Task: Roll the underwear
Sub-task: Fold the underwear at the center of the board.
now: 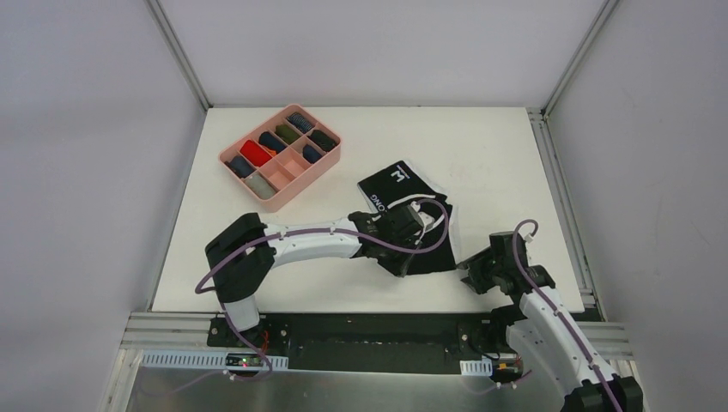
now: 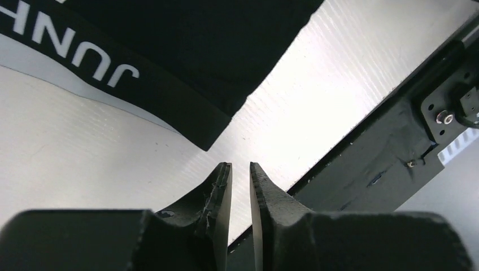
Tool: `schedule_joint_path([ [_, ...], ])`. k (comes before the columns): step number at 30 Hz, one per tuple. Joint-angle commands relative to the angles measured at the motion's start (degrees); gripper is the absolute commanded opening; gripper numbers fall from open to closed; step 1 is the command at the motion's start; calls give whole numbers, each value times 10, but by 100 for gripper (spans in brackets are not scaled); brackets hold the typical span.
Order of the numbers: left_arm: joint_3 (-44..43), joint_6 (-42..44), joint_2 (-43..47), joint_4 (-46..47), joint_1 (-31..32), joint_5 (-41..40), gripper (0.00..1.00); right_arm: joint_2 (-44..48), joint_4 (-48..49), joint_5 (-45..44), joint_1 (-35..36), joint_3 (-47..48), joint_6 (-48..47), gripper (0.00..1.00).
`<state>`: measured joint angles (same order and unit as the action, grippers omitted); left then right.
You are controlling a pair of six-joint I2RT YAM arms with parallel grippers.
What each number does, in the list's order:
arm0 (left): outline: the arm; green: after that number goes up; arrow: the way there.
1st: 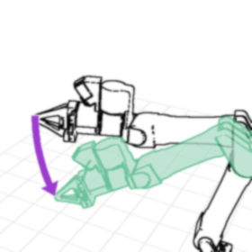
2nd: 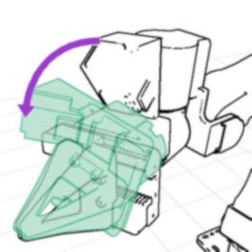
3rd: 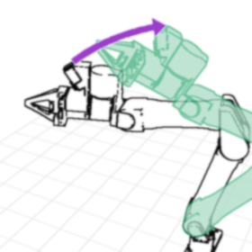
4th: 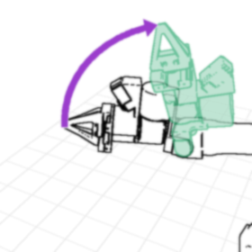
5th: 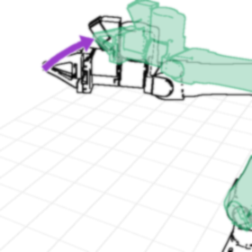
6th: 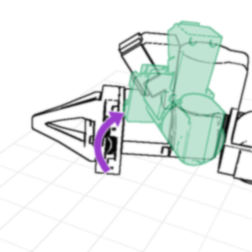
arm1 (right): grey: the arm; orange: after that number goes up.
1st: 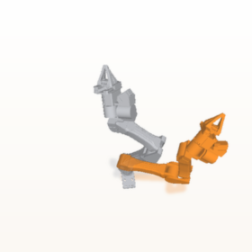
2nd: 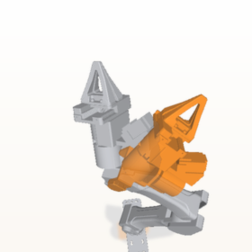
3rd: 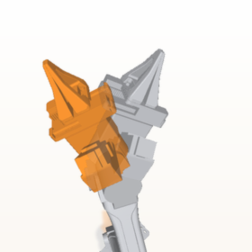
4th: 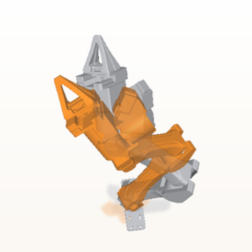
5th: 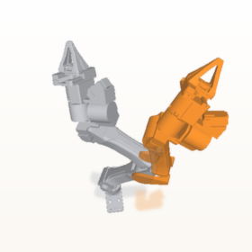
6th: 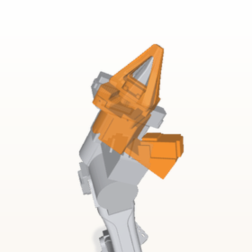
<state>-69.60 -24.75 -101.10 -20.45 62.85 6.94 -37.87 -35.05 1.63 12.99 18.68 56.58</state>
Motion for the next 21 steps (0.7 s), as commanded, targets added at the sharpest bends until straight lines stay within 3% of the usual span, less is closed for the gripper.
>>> schedule_joint_path([
  [1, 7, 30, 16, -17, 22, -45, 19, -27, 71, 21, -1, -17, 9, 44],
  [5, -2, 62, 10, -21, 45, -101, 20, -54, 99, 8, -2, -22, 8, 39],
  [13, -18, 77, -16, -44, 47, -109, 32, -101, 141, 6, -2, -26, 7, 37],
  [15, -20, 83, -17, -45, 49, -118, 40, -105, 143, 9, -2, -25, 6, 37],
  [21, -46, 114, -19, -45, 70, -151, 40, -96, 143, 8, -2, -32, 6, 37],
])
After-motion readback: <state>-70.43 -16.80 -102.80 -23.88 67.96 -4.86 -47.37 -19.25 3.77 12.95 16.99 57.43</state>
